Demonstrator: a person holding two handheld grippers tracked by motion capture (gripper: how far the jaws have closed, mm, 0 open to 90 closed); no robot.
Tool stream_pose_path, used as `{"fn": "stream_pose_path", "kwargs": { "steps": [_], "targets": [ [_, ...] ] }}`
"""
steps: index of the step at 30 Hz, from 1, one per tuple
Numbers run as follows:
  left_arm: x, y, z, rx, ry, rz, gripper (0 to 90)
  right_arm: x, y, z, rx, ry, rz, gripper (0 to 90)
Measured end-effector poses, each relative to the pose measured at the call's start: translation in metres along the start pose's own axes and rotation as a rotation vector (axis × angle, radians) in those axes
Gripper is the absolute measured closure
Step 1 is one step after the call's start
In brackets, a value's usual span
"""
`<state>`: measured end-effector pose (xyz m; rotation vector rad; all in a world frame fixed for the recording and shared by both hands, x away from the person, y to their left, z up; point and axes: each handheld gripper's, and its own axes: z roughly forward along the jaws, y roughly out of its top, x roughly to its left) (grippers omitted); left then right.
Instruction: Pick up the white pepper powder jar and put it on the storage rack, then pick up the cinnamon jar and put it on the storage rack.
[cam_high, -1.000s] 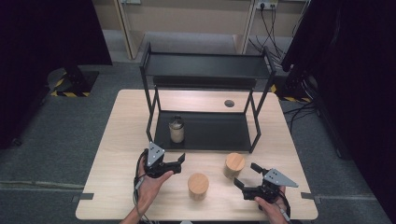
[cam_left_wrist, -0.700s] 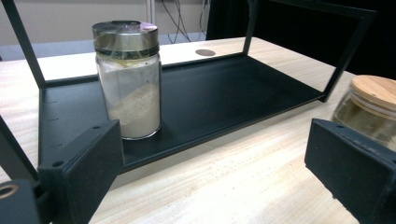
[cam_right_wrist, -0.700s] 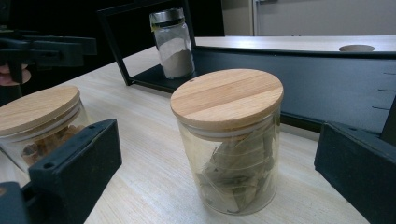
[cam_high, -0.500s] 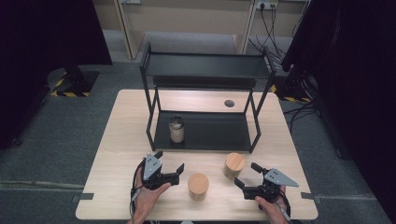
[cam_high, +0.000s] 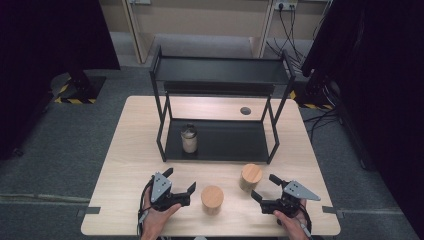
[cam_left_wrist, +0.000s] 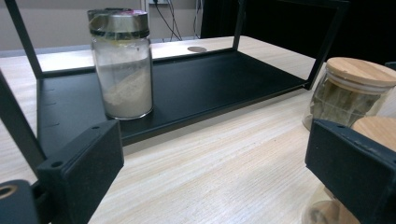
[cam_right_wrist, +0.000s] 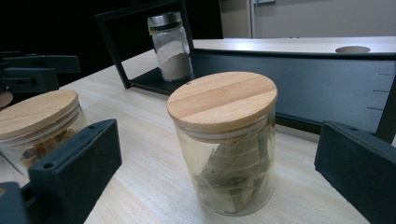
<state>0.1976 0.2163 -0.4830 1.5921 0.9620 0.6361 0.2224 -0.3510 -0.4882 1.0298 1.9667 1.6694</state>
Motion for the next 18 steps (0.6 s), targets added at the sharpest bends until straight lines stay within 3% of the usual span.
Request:
{"fn": "stream_pose_path", "kwargs": {
  "steps": [18],
  "targets": [
    [-0.0009,-0.0060,0.0000,0.011,-0.004,-0.003,3.6,0.0005,0.0001,-0.0015,-0.005,0.000,-0.006,0.8]
  ]
}}
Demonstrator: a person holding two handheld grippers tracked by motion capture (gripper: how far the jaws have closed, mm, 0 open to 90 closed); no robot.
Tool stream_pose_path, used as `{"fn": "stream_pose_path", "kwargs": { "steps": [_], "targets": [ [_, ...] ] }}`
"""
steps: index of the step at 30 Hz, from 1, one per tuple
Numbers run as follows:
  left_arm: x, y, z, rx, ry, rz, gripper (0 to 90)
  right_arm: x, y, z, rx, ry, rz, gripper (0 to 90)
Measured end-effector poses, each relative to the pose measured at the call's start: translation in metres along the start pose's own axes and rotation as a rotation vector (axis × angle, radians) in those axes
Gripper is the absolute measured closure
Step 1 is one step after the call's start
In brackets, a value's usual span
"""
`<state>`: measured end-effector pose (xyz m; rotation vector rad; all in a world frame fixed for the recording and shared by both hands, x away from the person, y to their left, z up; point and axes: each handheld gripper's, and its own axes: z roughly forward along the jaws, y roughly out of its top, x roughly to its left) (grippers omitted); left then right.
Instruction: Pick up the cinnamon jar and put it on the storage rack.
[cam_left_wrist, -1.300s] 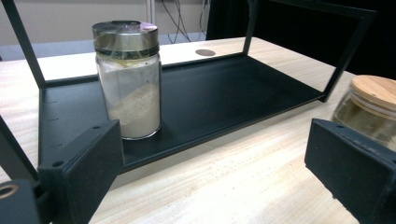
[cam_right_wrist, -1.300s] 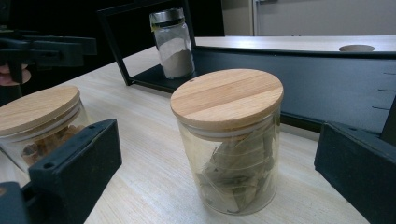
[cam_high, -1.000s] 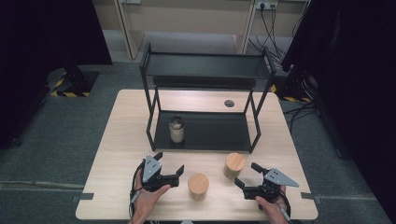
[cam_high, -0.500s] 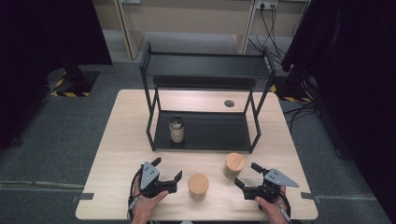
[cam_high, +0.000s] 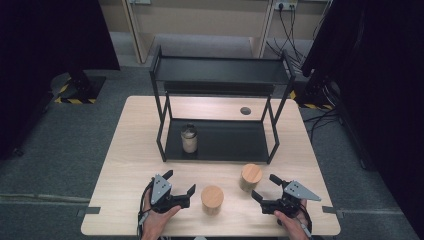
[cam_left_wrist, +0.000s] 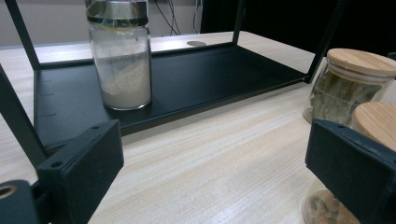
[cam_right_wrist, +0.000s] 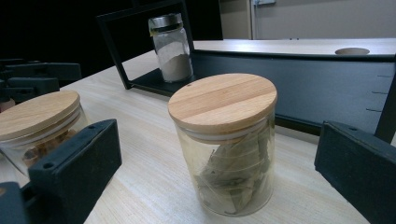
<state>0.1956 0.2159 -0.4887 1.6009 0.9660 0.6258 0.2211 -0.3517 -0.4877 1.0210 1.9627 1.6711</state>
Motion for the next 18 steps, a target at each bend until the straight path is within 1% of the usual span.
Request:
{"fn": "stream_pose_path", "kwargs": {
  "steps": [7,9,13,18],
  "targets": [
    [-0.0014,-0.0012,0.0004,0.006,-0.001,0.012,3.6,0.0016,0.0004,-0.0006,-0.002,0.005,-0.008,0.8],
    [-0.0025,-0.0015,-0.0004,0.003,0.008,0.029,3.7,0.0019,0.0006,-0.0009,-0.003,0.008,-0.013,0.8],
    [-0.0024,-0.0022,-0.0014,0.003,0.014,0.033,3.7,0.0033,0.0014,-0.0018,0.000,0.016,-0.019,0.8],
    [-0.0028,-0.0019,-0.0014,0.001,0.009,0.036,3.7,0.0051,0.0016,-0.0024,0.001,0.019,-0.024,0.8]
  ]
}}
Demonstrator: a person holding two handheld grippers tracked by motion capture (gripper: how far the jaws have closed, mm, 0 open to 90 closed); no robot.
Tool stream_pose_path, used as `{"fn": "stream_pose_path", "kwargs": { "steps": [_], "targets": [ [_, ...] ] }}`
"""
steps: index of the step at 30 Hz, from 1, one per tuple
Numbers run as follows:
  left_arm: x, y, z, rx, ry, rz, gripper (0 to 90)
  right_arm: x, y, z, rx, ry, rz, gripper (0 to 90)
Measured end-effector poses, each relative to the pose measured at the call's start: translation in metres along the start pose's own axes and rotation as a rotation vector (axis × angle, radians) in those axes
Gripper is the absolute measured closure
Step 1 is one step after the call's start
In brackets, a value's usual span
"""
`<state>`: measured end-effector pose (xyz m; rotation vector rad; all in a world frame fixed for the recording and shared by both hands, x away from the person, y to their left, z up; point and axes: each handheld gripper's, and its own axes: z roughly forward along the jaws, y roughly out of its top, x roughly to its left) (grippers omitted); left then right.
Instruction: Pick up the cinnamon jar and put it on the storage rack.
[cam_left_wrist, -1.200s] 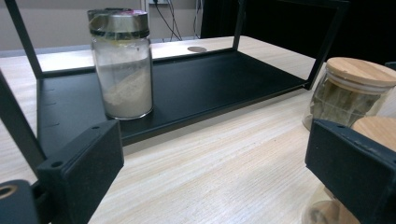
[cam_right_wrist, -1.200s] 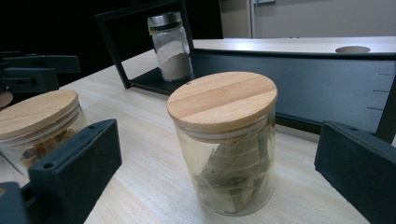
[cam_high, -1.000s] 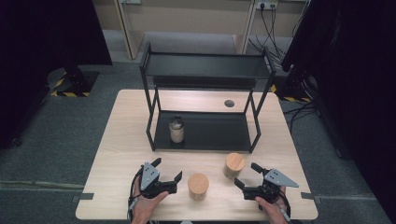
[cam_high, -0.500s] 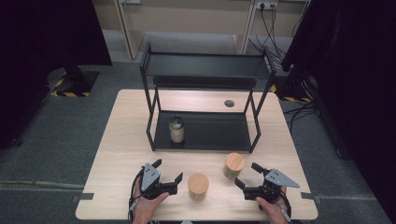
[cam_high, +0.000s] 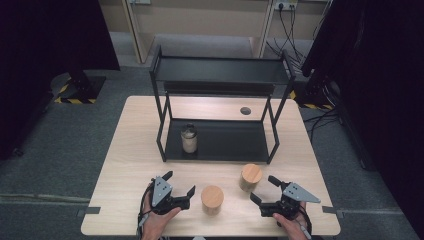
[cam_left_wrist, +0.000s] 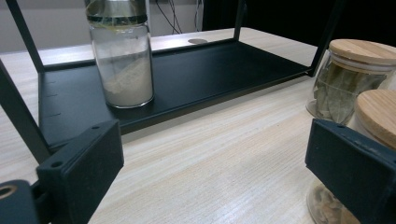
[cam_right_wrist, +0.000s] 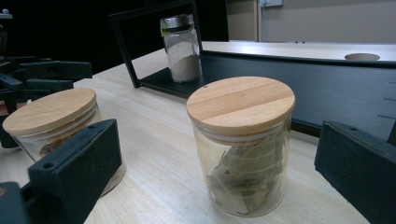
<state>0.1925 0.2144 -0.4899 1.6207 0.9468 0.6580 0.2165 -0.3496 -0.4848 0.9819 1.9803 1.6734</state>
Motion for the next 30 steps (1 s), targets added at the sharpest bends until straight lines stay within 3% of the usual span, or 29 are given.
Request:
{"fn": "stream_pose_path", "kwargs": {
  "steps": [9,30],
  "targets": [
    [0.001,-0.001,0.000,0.004,0.003,-0.005,3.7,0.008,0.000,-0.004,0.005,0.019,-0.018,0.8],
    [0.001,-0.002,-0.001,-0.010,0.011,-0.014,3.9,0.022,0.002,0.003,0.029,0.122,-0.060,1.3]
  ]
}}
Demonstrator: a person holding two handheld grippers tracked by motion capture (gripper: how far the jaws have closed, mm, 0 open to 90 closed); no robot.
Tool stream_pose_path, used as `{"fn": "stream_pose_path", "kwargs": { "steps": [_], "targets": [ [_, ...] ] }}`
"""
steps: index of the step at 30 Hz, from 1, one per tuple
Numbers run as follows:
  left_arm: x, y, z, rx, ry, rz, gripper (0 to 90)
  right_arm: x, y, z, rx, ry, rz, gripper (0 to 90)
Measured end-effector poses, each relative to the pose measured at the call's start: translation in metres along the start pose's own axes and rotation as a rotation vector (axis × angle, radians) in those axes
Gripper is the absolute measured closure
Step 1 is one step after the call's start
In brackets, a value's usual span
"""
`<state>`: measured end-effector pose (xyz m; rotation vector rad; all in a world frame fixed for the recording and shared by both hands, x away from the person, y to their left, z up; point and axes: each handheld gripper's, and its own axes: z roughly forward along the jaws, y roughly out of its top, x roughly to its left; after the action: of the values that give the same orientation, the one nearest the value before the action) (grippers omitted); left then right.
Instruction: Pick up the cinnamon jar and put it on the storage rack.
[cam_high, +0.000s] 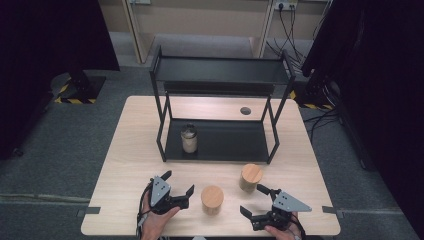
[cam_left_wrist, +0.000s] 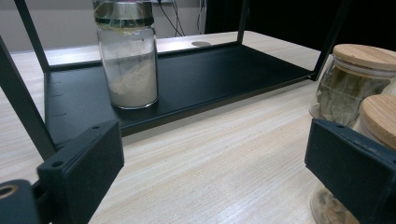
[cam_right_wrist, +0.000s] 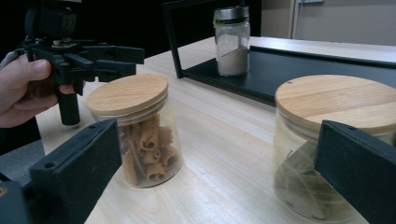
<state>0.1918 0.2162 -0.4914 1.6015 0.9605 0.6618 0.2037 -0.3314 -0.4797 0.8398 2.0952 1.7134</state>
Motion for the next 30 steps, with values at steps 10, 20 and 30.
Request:
{"fn": "stream_pose_path", "kwargs": {
  "steps": [10,20,30],
  "targets": [
    [0.000,0.000,0.001,0.006,-0.004,0.000,4.0,0.005,0.005,0.011,0.013,0.042,-0.023,1.6],
    [0.000,0.000,0.001,0.007,-0.001,0.000,4.0,0.008,0.008,0.021,0.024,0.067,-0.035,1.9],
    [0.000,-0.001,0.001,0.004,0.003,0.000,4.1,0.010,0.014,0.038,0.042,0.094,-0.052,2.8]
  ]
}}
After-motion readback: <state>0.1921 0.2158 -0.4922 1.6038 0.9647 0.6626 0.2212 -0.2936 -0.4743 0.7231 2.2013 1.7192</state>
